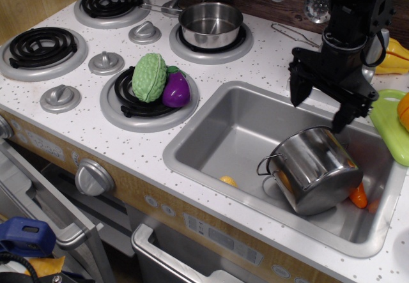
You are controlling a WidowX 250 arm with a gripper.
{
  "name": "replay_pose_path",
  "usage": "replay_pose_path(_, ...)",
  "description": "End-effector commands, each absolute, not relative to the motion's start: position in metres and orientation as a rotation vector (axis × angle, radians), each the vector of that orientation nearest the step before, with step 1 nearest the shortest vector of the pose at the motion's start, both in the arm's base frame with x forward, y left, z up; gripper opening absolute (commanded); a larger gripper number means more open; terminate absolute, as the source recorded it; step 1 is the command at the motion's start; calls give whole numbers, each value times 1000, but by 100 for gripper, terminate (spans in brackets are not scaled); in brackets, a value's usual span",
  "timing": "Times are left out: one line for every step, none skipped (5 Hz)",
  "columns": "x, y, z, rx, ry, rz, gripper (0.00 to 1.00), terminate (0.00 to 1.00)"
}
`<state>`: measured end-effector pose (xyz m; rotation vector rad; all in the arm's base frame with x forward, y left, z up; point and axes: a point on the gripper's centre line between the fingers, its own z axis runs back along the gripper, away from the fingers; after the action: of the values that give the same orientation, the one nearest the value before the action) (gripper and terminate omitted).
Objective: Flip pot upright in sink
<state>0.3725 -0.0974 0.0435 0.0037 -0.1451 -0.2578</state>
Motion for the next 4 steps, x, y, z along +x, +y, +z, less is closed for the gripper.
replay_pose_path(380, -96, 71, -93, -200, -232, 100, 0)
replay_pose_path(379, -92, 62, -119, -212, -247, 100, 0)
replay_pose_path(381, -84, 53, -202, -234, -241, 100, 0)
replay_pose_path(378, -83, 38, -309, -300, -202, 100, 0)
